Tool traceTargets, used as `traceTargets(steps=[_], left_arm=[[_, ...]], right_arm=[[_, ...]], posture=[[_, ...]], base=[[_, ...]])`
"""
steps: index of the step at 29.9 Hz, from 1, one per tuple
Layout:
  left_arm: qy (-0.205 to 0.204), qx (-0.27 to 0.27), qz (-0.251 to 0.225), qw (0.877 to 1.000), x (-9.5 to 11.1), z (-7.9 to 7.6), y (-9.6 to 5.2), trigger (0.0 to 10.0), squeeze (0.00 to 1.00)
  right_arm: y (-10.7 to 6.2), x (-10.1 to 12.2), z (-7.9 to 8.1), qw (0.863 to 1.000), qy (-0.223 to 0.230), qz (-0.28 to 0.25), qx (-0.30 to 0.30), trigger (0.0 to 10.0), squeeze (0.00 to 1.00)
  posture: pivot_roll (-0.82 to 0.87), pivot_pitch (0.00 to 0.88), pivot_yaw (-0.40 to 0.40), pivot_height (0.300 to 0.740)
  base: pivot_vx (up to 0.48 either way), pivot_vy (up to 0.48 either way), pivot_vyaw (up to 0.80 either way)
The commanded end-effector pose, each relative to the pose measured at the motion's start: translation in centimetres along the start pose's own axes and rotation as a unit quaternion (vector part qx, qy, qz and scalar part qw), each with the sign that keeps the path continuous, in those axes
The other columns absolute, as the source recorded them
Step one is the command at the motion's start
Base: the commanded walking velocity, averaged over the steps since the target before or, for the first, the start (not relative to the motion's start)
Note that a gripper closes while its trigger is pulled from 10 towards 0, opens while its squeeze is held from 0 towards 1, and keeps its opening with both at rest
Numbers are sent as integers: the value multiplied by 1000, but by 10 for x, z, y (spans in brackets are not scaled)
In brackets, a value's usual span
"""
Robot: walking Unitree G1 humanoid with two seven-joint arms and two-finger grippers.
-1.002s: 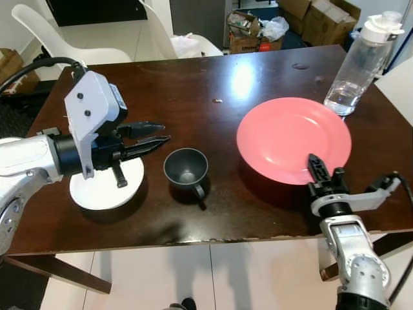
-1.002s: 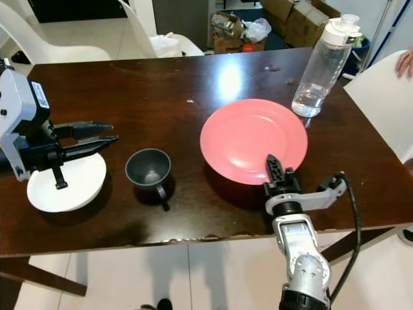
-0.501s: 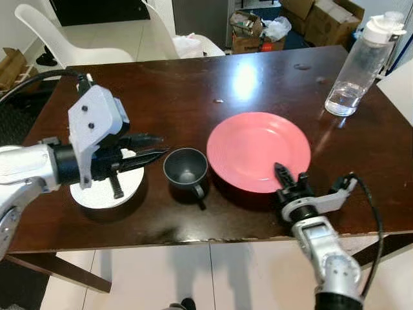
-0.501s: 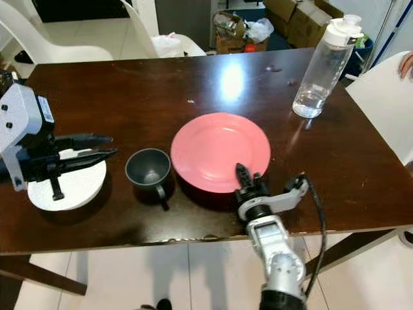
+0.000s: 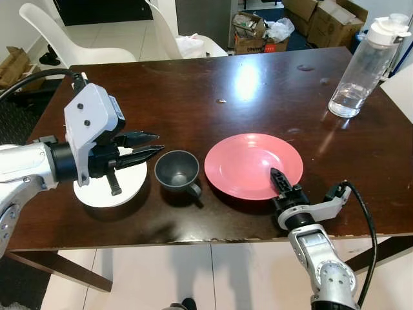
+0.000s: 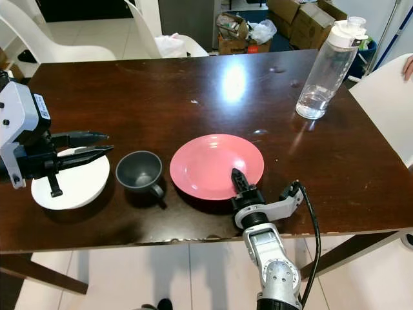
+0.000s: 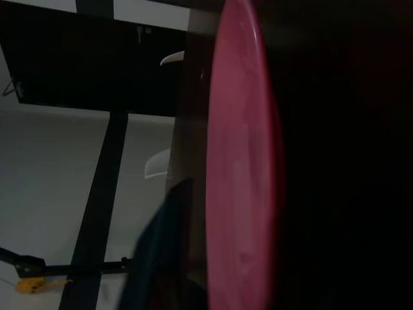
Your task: Setting the table
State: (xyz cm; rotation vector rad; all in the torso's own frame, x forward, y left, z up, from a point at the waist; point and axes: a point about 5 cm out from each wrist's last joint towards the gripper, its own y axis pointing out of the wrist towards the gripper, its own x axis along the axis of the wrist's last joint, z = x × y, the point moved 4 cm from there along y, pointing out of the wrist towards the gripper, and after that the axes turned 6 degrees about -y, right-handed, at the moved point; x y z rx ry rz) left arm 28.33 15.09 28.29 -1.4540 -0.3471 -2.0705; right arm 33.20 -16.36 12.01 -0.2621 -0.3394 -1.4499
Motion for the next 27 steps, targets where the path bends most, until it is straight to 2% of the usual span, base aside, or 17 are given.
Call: traceTargets(steps=[1,2,3,4,6,9,10,11,12,13,16,19,27], left_arm=[[-2,4,2,1000,-4,-1,0,10000,0],[-2,4,2,1000,-4,-1,0,10000,0],[-3,3,2,1000,-5,-1,1,10000,0],[-5,3,1,1000,-6,-2,1,10000,0],[-5,3,1,1000,-6,-3,1,10000,0],[-7,1,0,1000,-6,-4,2,10000,0],[-10,0,-1,1000,-6,-4,2,10000,0],[-10,0,-1,1000,-6,-4,2,10000,0],[-10,-1,0,1000,-7,-5,3,10000,0],[-10,-1,0,1000,-7,-5,3,10000,0],[-11,-3,-2,1000,-8,-6,4,10000,0],[-13,-4,-6,1000,-8,-7,6,10000,0],[-16,-9,-10,1000,-9,-9,10,10000,0]], right_arm=[[-4,-2,10,1000,12,3,14,10000,992],[-4,-2,10,1000,12,3,14,10000,992],[-5,-2,18,999,19,3,33,10000,0],[-9,-2,30,998,33,6,59,10000,0],[-10,-3,35,997,38,9,66,10000,0],[-24,-13,57,993,49,40,103,10000,0],[-40,-28,67,990,44,81,105,10000,0],[-40,-28,67,990,44,81,105,10000,0],[-57,-40,69,988,48,117,94,10000,0],[-57,-40,69,988,48,117,94,10000,0],[-77,-43,66,986,51,138,73,10000,0],[-82,-39,60,988,46,136,60,10000,0],[-84,-24,41,994,31,109,8,10000,0]], posture=[[22,87,129,740],[22,87,129,740],[21,88,128,740],[19,91,127,740],[18,91,127,740],[18,93,126,740],[16,94,126,740],[16,94,126,740],[10,100,124,740],[10,100,124,740],[-1,102,119,740],[-8,100,117,740],[-13,98,126,740]], base=[[0,0,0],[0,0,0],[0,0,0],[0,0,0],[0,0,0],[0,0,0],[0,0,0],[0,0,0],[0,0,0],[0,0,0],[0,0,0],[0,0,0],[0,0,0]])
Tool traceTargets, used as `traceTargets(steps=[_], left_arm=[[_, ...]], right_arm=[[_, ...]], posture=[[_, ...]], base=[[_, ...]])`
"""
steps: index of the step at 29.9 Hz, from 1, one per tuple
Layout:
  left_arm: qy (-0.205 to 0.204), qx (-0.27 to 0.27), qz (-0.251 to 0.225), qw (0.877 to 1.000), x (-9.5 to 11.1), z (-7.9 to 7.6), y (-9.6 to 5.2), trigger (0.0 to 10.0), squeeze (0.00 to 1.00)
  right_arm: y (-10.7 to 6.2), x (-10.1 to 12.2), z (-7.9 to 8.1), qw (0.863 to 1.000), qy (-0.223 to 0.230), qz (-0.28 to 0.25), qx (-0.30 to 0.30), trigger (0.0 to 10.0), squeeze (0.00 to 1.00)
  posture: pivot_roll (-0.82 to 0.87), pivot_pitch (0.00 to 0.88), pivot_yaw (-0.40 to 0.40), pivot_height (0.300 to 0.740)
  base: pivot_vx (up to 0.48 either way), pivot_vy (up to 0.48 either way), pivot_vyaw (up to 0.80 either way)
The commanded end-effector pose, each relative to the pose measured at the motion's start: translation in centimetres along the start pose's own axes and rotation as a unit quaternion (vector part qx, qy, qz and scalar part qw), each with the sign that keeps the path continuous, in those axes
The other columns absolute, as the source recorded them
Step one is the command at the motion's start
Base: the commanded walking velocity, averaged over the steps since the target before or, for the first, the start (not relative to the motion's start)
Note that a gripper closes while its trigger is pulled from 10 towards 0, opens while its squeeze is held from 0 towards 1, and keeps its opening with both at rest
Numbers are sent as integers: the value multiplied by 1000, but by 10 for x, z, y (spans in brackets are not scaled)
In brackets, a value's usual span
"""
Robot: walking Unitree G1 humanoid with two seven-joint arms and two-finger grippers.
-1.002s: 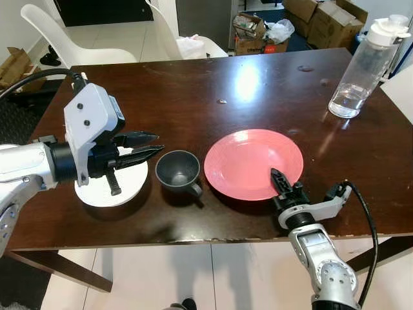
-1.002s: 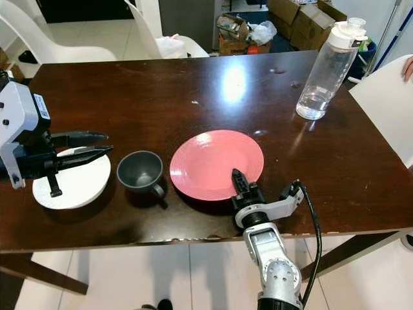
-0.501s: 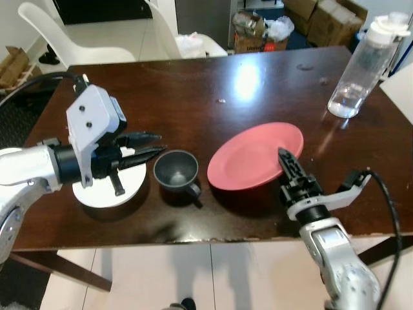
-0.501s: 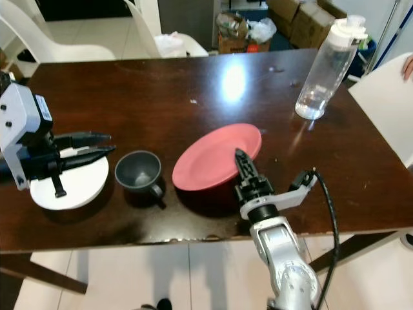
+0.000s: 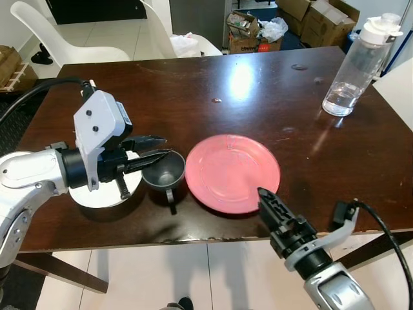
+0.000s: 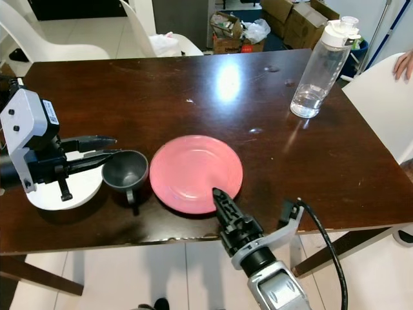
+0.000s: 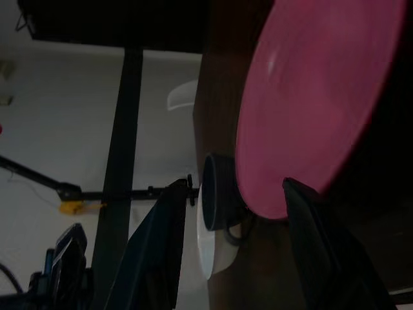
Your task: Setting the table
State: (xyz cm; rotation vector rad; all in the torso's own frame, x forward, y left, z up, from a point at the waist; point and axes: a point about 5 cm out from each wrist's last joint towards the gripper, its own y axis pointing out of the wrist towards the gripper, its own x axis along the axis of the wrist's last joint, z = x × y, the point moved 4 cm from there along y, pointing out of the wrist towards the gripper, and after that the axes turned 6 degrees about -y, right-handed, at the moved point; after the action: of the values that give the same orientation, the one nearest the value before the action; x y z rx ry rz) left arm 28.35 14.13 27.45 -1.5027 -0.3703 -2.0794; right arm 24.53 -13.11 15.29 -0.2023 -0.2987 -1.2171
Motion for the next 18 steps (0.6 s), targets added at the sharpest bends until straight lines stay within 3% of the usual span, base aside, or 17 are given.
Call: traceTargets(steps=[1,8,9,10,11,13,14,15,16,17,18], left_arm=[[0,-2,6,1000,-4,-1,1,10000,0],[0,-3,5,1000,-4,-1,3,10000,0],[-2,6,1,1000,-5,1,5,10000,0],[-5,14,0,1000,-6,3,6,10000,0],[-5,14,0,1000,-6,3,6,10000,0],[-22,60,-6,998,-12,14,10,10000,0],[-22,60,-6,998,-12,14,10,10000,0],[-42,92,-10,995,-17,21,11,10000,0],[-42,92,-10,995,-17,21,11,10000,0],[-68,143,-5,987,-27,30,11,10000,0],[-112,213,24,970,-49,40,5,10000,0]], right_arm=[[-3,1,-8,1000,8,-8,-27,10000,0],[-9,-6,-5,999,-4,4,-32,10000,0],[-10,-3,-5,997,-72,3,-31,10000,0],[-8,1,-4,994,-102,-4,-29,10000,0],[-8,1,-4,994,-102,-4,-29,10000,0],[2,13,4,980,-197,-33,-19,10000,0],[2,13,4,980,-197,-33,-19,10000,0],[9,20,10,969,-242,-53,-17,10000,0],[9,20,10,969,-242,-53,-17,10000,0],[20,28,21,949,-304,-78,-11,10000,0],[35,34,38,913,-393,-107,-1,10000,0]], posture=[[-14,97,128,740],[-20,103,130,740],[-21,104,130,740],[-21,104,130,740],[-21,104,130,740],[-25,105,130,740],[-25,105,130,740],[-25,105,130,740],[-25,105,130,740],[-28,104,130,740],[-24,100,137,740]], base=[[0,0,0],[0,0,0],[0,0,0],[0,0,0],[0,0,0],[0,0,0],[0,0,0],[0,0,0],[0,0,0],[0,0,0],[0,0,0]])
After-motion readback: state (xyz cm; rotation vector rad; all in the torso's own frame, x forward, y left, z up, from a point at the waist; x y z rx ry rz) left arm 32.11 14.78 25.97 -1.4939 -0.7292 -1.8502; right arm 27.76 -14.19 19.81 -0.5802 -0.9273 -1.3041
